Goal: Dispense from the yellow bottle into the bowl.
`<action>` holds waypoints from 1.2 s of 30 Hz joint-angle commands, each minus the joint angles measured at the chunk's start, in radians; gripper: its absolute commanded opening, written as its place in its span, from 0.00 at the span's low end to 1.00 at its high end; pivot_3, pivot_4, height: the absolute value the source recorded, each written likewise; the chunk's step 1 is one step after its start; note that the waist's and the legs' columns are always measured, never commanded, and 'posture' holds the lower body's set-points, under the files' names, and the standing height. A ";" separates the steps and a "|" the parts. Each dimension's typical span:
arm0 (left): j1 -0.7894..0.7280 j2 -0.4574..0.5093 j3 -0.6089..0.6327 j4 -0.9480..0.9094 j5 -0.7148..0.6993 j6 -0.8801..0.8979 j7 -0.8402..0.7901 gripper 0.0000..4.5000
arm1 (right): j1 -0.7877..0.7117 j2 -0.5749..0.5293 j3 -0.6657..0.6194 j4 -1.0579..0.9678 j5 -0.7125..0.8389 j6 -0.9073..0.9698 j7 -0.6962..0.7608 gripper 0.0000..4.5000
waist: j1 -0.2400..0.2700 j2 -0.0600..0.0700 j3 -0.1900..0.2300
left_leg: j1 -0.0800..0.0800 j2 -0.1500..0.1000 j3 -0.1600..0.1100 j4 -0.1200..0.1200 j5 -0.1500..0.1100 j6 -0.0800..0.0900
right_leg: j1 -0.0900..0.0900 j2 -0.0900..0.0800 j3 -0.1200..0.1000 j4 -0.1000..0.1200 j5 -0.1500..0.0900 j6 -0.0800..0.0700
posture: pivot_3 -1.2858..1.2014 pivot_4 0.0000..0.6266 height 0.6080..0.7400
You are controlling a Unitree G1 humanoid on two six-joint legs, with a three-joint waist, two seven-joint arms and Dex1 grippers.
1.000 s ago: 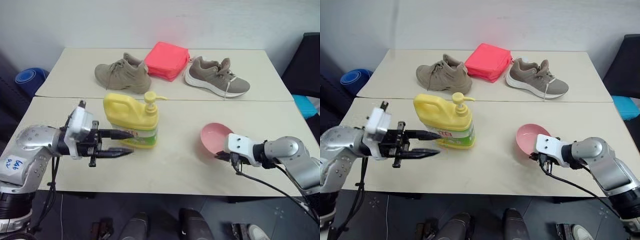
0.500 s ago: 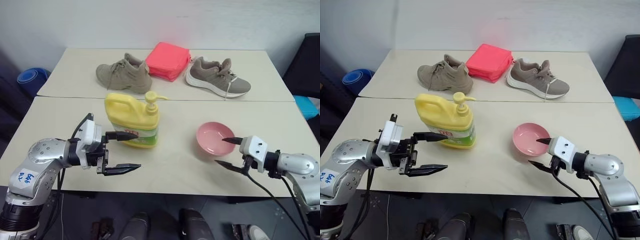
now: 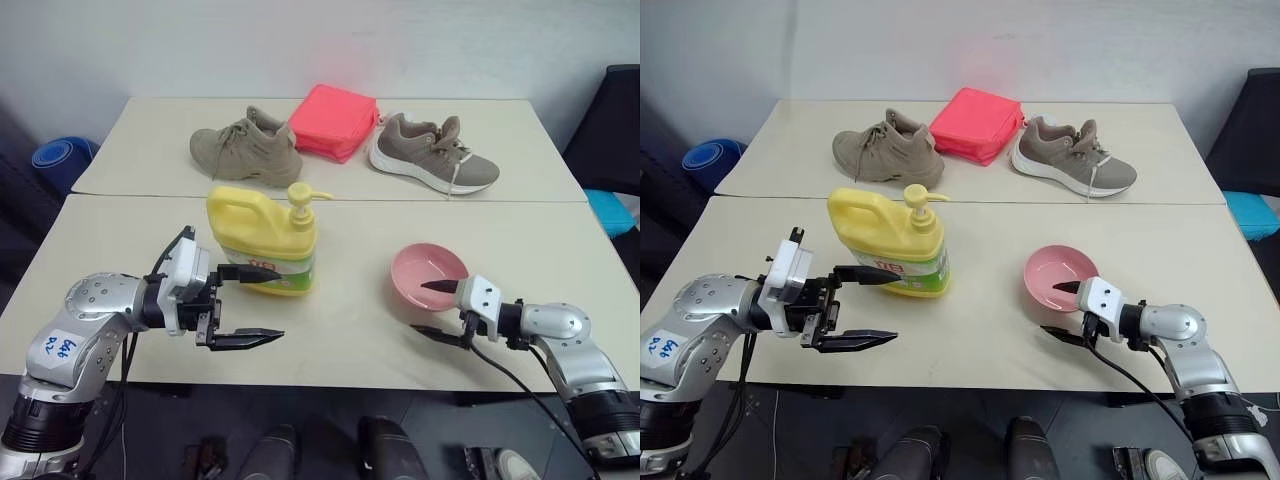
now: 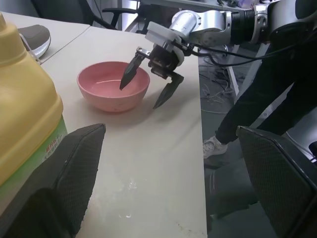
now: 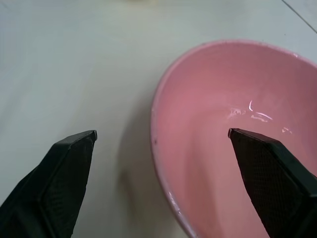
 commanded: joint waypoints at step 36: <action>-0.532 -0.082 0.007 0.108 -0.163 0.244 0.345 0.04 | -0.565 -0.105 0.196 -0.508 0.050 0.565 0.217 0.00 | -0.014 0.000 0.000 | -0.003 -0.002 -0.002 0.002 -0.001 0.000 | -0.003 -0.001 -0.003 0.006 0.000 0.000 | 0.52 0.24 1.00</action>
